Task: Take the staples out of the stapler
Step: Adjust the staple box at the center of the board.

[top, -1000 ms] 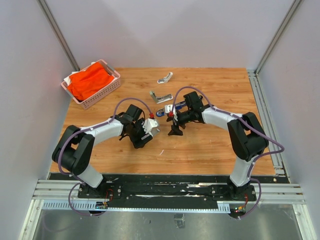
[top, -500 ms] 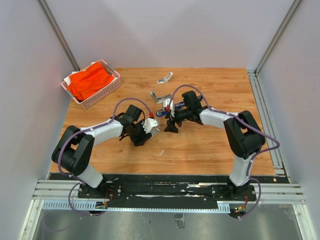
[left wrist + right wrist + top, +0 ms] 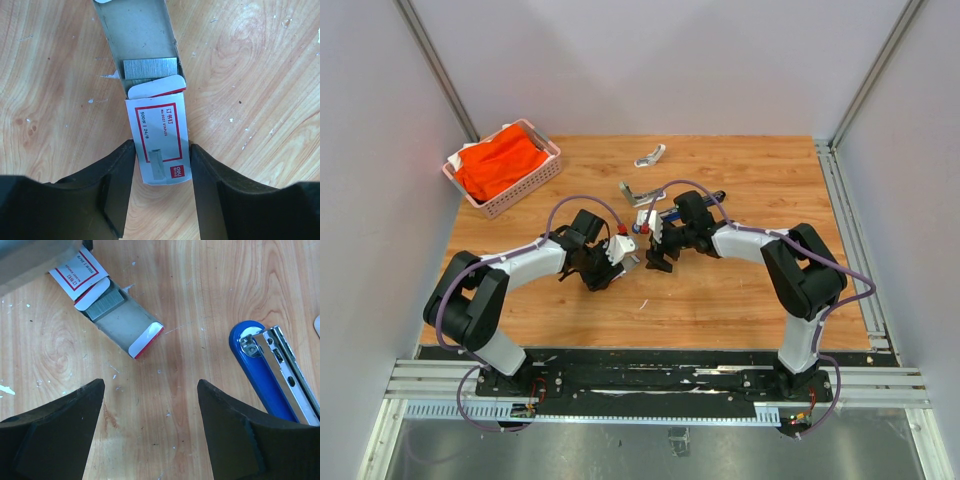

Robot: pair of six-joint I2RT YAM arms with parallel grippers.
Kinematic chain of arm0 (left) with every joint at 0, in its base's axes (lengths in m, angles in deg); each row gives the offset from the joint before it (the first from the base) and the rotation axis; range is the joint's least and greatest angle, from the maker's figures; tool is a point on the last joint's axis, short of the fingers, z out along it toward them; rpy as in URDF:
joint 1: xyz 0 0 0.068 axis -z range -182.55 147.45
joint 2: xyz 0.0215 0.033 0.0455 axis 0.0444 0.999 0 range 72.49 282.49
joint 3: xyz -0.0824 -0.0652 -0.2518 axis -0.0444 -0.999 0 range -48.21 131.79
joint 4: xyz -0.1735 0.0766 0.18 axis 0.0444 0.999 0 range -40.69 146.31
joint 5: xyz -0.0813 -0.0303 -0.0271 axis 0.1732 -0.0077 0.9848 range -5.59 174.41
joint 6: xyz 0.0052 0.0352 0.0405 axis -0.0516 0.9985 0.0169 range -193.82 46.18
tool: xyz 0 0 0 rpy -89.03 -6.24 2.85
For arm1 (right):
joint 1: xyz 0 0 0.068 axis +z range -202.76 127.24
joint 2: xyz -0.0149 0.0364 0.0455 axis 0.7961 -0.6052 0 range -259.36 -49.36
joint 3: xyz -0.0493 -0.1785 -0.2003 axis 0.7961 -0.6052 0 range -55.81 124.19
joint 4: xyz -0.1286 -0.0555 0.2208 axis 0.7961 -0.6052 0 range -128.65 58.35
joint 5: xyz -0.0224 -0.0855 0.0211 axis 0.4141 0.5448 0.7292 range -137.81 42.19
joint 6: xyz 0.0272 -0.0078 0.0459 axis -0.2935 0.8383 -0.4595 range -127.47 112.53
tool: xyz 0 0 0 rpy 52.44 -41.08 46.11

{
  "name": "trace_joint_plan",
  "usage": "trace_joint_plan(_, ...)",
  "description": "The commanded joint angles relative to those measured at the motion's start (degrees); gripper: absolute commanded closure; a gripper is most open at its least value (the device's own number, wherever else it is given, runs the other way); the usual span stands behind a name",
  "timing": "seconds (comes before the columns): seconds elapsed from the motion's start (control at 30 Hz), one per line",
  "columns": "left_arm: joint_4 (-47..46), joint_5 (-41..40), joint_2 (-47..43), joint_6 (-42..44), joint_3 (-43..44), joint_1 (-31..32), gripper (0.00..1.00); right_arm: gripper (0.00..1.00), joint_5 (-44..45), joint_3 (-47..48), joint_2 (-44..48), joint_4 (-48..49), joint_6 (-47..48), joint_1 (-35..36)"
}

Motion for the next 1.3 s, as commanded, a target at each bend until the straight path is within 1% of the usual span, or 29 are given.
trace_joint_plan(0.0, 1.75, -3.25, 1.7, -0.67, -2.67, -0.1, 0.49, 0.23, 2.06, 0.33, -0.55, 1.69, -2.64, 0.91)
trace_joint_plan(0.23, 1.95, -2.66, 0.56, -0.09, -3.82, 0.46, 0.49, 0.23, 1.1, 2.06, -0.51, 0.53, -9.28, 0.85)
trace_joint_plan(0.57, 1.42, -1.24, -2.12, 0.39, -6.36, 0.6, 0.48, 0.23, 1.65, 3.85, -1.88, 1.69, -24.31, 0.33)
trace_joint_plan(0.7, 1.68, 0.23, -2.12, 0.2, -6.11, 0.6, 0.48, 0.23, 2.79, 4.14, -3.18, 2.28, -27.11, 0.35)
trace_joint_plan(0.83, 2.03, -0.24, -1.34, -1.23, -5.4, 0.6, 0.46, 0.23, -1.17, 5.07, -5.03, 2.85, -30.81, 0.27)
trace_joint_plan(0.93, 2.25, -1.03, -0.59, -1.97, -4.85, 0.6, 0.47, 0.23, -4.63, 6.9, -6.72, 1.99, -34.3, 0.08)
trace_joint_plan(1.03, 2.07, -1.39, -0.23, -2.34, -4.39, 0.6, 0.46, 0.23, -5.48, 5.93, -6.6, 3.35, -33.19, 0.16)
trace_joint_plan(1.27, 0.71, -1.61, -0.05, -3.6, -3.56, 0.53, 0.46, 0.23, -4.64, -0.67, -0.56, 8.42, -24.73, 0.24)
